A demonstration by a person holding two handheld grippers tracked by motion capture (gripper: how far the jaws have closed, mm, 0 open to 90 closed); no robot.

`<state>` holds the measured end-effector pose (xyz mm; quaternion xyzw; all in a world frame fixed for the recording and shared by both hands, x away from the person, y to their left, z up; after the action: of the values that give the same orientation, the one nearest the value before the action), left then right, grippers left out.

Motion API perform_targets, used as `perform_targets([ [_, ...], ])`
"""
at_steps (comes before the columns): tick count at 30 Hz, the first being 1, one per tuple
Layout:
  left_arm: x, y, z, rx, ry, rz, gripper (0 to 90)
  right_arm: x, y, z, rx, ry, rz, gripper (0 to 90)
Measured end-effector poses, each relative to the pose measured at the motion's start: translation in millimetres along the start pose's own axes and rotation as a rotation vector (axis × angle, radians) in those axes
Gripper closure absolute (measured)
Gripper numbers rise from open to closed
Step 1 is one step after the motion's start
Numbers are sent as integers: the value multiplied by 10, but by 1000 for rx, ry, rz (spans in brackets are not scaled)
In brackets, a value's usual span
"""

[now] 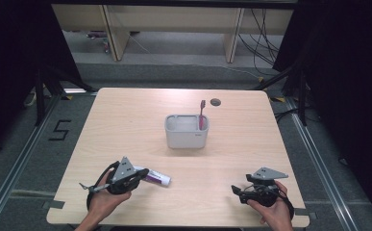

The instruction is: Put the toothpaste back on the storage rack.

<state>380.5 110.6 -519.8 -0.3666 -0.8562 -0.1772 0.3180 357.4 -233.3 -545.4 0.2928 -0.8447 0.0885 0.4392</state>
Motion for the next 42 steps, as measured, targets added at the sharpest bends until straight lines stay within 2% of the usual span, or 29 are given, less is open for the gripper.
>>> perform_targets([
  [7, -246, -85, -117, -46, 62, 18, 895, 1, 1, 2, -2, 0, -5, 271],
  [10, -318, -87, -144, -34, 68, 26, 895, 13, -21, 6, 7, 7, 10, 271],
  [11, -340, -90, -150, -36, 73, 21, 895, 8, -37, -1, 21, 2, 10, 271],
  [13, -393, -123, -156, -41, 89, 29, 895, 12, -25, 9, -4, 9, 8, 271],
  [14, -410, -139, -164, -46, 92, 31, 895, 10, -39, 0, 15, 3, 10, 272],
  [18, -474, -197, -201, -52, 106, 38, 895, 6, -33, 4, 19, 7, 9, 272],
  [19, -489, -206, -204, -63, 120, 40, 895, 12, -2, 15, -12, 17, 3, 272],
  [20, -509, -213, -208, -69, 131, 40, 895, 9, -35, -5, 34, 3, 14, 272],
  [21, -530, -216, -212, -62, 131, 38, 895, 16, -42, -8, 34, -1, 24, 272],
  [24, -557, -223, -198, -70, 150, 46, 895, 8, -12, 1, 8, 2, 3, 273],
  [26, -568, -233, -179, -70, 166, 52, 895, 7, -35, -8, 32, 0, 4, 273],
  [27, -575, -238, -165, -61, 172, 55, 895, 14, -54, -6, 32, -2, 25, 273],
  [33, -534, -263, -118, -59, 194, 63, 895, 18, -44, -8, 37, -1, 16, 273],
  [42, -311, -330, 79, -101, 217, 84, 895, 11, -34, -6, 25, 2, 5, 274],
])
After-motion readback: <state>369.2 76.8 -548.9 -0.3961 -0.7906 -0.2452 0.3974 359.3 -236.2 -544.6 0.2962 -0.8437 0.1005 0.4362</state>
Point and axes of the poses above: each handheld gripper's, and its own axes: x roughly backward along the jaws, z roughly out of its underside, y roughly to its left, the point moved 8 cm from there along -x, roughly forward along the jaws, and after that the axes turned 10 degrees about y, right-handed, at the moved point
